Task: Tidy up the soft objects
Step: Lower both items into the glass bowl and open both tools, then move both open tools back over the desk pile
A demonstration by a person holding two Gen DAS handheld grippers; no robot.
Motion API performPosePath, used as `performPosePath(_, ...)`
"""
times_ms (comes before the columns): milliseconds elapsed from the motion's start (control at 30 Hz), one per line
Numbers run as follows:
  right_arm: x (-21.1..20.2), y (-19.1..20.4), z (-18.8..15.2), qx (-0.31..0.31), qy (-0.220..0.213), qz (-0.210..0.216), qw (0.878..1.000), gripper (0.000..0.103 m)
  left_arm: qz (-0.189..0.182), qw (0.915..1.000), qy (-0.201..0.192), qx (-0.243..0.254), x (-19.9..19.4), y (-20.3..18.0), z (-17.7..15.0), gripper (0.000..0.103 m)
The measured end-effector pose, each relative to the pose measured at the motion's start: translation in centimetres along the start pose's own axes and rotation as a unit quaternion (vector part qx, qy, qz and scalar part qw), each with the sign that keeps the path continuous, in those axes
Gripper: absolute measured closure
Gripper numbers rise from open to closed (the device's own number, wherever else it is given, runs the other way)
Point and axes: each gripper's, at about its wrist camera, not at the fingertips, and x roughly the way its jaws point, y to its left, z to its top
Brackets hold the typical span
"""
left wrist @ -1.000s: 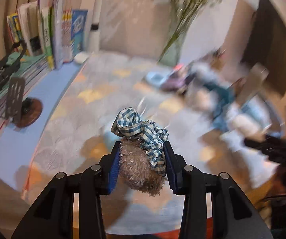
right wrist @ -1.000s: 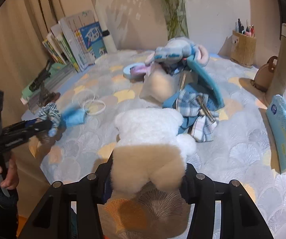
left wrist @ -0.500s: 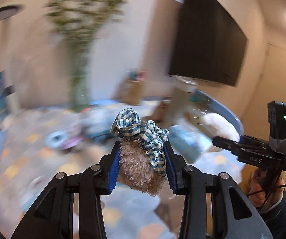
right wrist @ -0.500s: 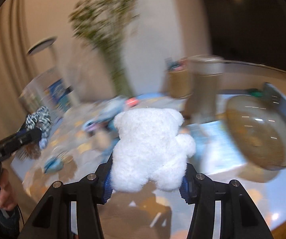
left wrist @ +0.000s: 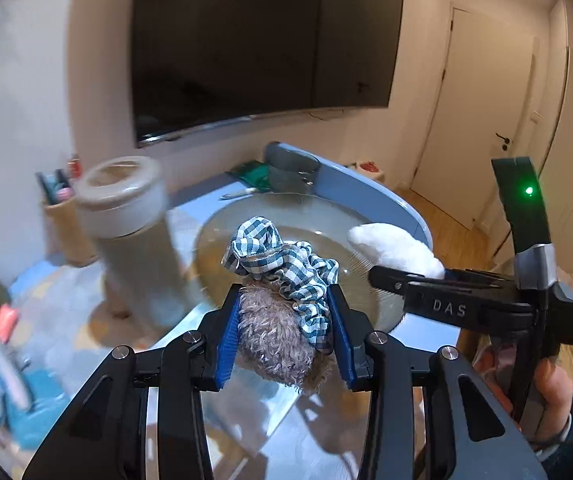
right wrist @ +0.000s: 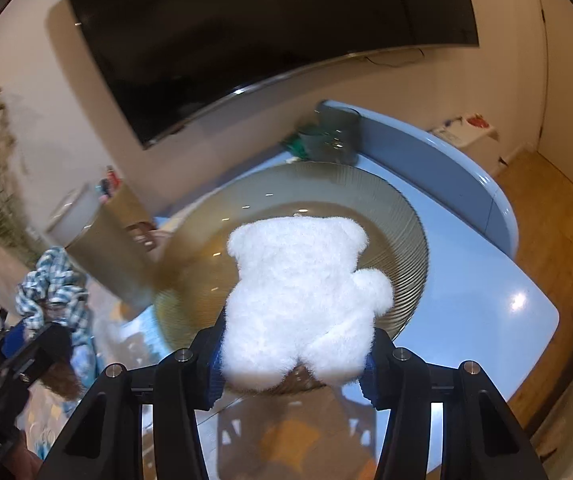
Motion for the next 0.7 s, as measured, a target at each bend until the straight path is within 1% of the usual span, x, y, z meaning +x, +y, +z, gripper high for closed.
performPosePath(33, 0.3, -0.1, 0.2, 0.001, 0.002, 0.000, 1.000, 0.051, 0.003, 1.0000, -0.003, 0.007, 0.7, -0.3, 0.3, 0.061)
performPosePath(67, 0.5, -0.3, 0.4, 0.002, 0.003, 0.002, 1.000, 0.049, 0.001, 0.9999, -0.006, 0.011, 1.2, -0.5, 0.5, 0.054)
performPosePath(100, 0.7, -0.5, 0.8, 0.007, 0.002, 0.004, 1.000, 0.043, 0.002, 0.9999, -0.006, 0.016, 1.8, -0.7, 0.7, 0.051)
performPosePath(133, 0.8, -1.1, 1.1, 0.020, 0.003, 0.004, 1.000, 0.036, 0.006, 0.9998, -0.004, 0.019, 2.1, -1.1, 0.9, 0.040)
performPosePath(167, 0.9, -1.6, 1.3, 0.027, 0.003, 0.003, 1.000, 0.036, 0.013, 0.9996, -0.001, 0.024, 2.4, -1.2, 1.0, 0.032)
performPosePath(200, 1.1, -1.8, 1.5, 0.031, 0.004, 0.002, 1.000, 0.036, 0.015, 0.9994, 0.000, 0.031, 2.3, -1.5, 0.8, 0.032)
performPosePath(267, 0.7, -2.4, 1.7, 0.032, -0.001, -0.006, 0.999, 0.036, 0.005, 0.9990, 0.003, 0.044, 1.5, -2.0, 0.3, 0.032)
performPosePath(433, -0.5, -2.7, 0.9, 0.016, -0.011, -0.004, 1.000, 0.036, 0.007, 0.9989, -0.017, 0.042, -2.7, -2.0, -1.1, 0.032)
performPosePath(467, -0.8, -2.5, 0.5, 0.014, -0.014, 0.001, 1.000, 0.036, 0.016, 0.9988, -0.024, 0.041, -3.4, -1.9, -1.5, 0.032)
performPosePath(500, -1.2, -2.3, 0.1, 0.012, -0.017, 0.006, 1.000, 0.036, 0.028, 0.9984, -0.034, 0.037, -5.0, -1.5, -2.2, 0.032)
performPosePath(533, -1.7, -1.8, -0.4, 0.006, -0.018, 0.014, 1.000, 0.036, 0.031, 0.9983, -0.037, 0.033, -5.8, -1.2, -2.4, 0.032)
performPosePath(600, -2.3, -0.6, -1.1, -0.008, -0.020, 0.026, 0.999, 0.036, 0.046, 0.9977, -0.047, 0.016, -8.2, -0.2, -3.2, 0.032)
performPosePath(700, -3.4, 2.6, -2.1, -0.044, -0.019, 0.058, 0.997, 0.036, 0.088, 0.9934, -0.074, -0.004, -12.4, 1.4, -4.7, 0.032)
